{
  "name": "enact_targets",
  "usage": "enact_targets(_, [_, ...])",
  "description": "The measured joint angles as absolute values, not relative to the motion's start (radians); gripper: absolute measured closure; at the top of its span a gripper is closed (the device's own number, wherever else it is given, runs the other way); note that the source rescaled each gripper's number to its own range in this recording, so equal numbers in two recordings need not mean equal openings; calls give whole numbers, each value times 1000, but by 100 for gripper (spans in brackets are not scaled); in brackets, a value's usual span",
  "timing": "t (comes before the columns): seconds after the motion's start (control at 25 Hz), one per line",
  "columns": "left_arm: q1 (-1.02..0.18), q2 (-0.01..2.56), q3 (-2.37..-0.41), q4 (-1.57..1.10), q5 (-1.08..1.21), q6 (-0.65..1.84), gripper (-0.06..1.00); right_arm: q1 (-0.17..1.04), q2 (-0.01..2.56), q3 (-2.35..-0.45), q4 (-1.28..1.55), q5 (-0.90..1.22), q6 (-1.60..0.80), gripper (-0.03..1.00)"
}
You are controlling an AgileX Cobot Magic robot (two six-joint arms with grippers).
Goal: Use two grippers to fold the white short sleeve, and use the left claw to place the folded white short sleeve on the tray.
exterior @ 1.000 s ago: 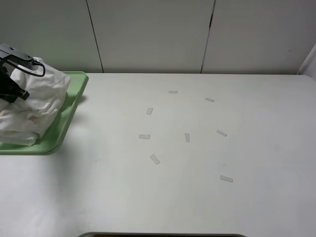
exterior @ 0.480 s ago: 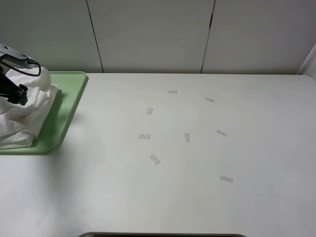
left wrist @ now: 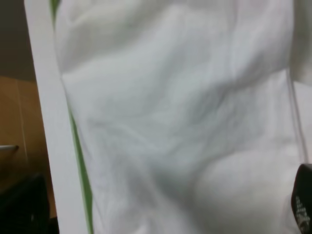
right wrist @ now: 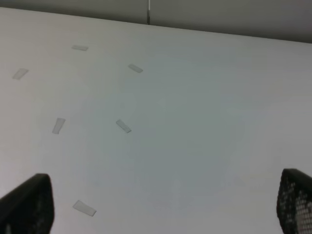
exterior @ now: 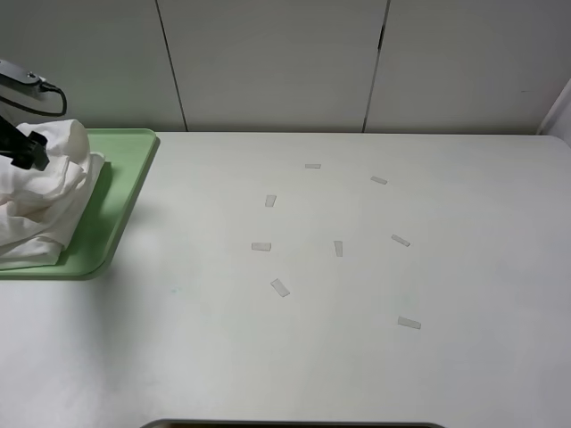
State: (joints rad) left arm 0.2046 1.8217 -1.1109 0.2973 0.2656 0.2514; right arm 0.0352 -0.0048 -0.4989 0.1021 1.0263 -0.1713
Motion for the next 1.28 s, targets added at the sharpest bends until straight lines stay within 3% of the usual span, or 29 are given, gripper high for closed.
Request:
enact_targets(0.44, [136,1597,-1111,61,296,251,-5,35,-5,-499,102,1026,-171,-3])
enact_targets(0.8, [82,1322,-1109,11,503,251,-5,35,-5,-499,102,1026,-171,-3])
enact_targets(1.08, [45,912,-957,-69,738,251,-5,35,-5,-499,102,1026,-171,-3])
enact_targets(1.2, [45,863,-926,-69,757,251,-5,35,-5,-499,102,1026,-171,-3])
enact_targets(1.28, [45,594,-804,-72,823,181,-5,35,-5,-499,102,1026,-171,-3])
